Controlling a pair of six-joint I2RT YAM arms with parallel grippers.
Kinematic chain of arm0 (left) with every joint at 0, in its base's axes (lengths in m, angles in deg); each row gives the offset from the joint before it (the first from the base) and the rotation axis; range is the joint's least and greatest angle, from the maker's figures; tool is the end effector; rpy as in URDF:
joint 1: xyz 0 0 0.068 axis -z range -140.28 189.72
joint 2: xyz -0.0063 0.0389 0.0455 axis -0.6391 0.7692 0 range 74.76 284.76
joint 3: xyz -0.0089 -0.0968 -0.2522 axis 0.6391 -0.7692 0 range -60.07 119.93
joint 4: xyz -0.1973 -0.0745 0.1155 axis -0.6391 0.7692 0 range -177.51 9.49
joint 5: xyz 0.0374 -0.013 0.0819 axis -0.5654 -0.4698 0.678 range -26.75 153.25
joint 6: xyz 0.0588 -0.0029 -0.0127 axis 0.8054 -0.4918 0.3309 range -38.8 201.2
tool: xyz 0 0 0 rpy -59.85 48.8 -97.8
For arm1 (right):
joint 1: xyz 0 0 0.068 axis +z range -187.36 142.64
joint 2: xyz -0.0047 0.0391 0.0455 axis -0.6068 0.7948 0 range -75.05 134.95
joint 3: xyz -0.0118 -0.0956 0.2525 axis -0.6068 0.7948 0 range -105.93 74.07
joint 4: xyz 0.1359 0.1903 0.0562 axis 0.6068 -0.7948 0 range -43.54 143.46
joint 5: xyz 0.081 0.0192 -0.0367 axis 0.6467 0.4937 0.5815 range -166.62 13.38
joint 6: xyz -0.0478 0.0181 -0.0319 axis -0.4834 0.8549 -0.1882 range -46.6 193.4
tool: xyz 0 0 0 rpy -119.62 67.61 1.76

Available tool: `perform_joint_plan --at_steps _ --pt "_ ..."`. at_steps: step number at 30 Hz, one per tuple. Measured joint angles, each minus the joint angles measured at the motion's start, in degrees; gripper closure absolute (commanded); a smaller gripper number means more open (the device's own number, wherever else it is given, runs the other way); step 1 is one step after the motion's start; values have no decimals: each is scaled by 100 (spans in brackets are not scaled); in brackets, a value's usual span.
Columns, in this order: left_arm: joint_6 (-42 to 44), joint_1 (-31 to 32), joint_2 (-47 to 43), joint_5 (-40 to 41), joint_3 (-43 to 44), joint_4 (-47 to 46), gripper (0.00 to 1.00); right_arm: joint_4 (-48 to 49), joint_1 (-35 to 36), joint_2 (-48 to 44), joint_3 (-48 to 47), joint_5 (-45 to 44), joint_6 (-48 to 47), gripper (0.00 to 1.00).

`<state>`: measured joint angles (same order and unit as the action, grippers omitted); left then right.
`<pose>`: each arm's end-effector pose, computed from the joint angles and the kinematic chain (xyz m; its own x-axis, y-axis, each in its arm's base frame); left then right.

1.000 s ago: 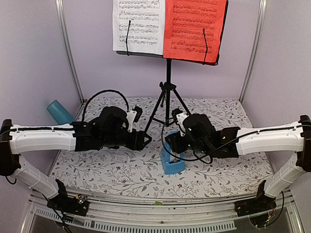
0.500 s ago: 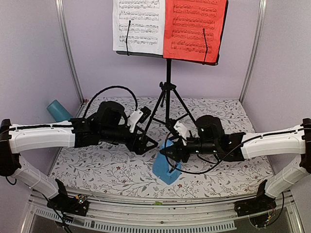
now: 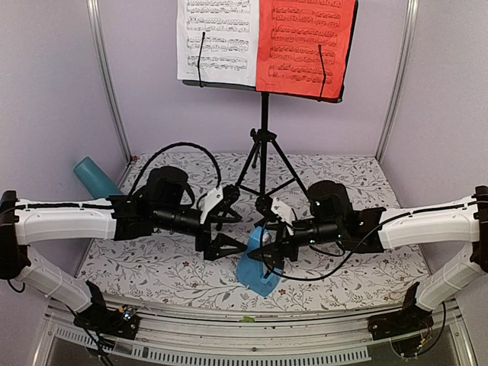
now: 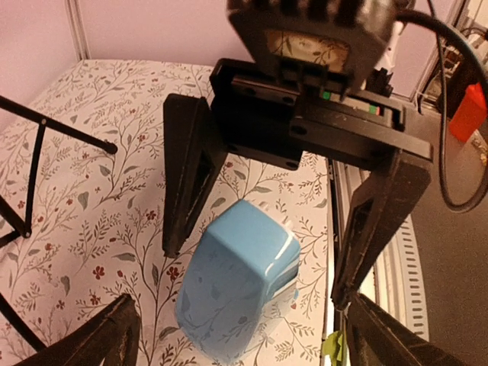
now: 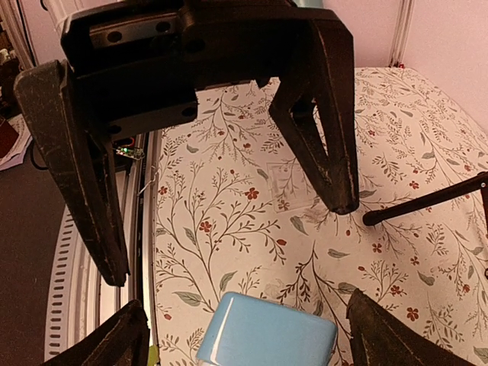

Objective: Set up the instrument practice props

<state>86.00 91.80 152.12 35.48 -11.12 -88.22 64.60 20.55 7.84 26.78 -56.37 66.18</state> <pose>0.1604 -0.2395 0.2627 -0.2051 0.3838 -0.9004 0.9721 0.1870 -0.1417 0.1510 0.2700 0.2441 -0.0973 -0.3772 -0.9210 -0.9823 0.1854 0.0279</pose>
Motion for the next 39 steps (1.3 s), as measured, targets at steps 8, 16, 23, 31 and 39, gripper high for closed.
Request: perform_joint_plan --at_steps 8,16,23,31,39 --pt "745 -28 57 -348 -9 -415 6 -24 -116 -723 369 -262 96 9" --pt "1451 -35 553 -654 203 -417 7 57 -184 -1456 1165 -590 750 11" --pt "1867 -37 942 -892 461 -411 12 149 -184 -1871 1606 -686 1281 11" --pt "2035 -39 1399 -1266 737 -289 37 262 -184 -1906 1757 -782 1493 12" --pt "1834 -55 1434 -1399 763 -326 54 538 -184 -1464 1718 -782 1486 19"
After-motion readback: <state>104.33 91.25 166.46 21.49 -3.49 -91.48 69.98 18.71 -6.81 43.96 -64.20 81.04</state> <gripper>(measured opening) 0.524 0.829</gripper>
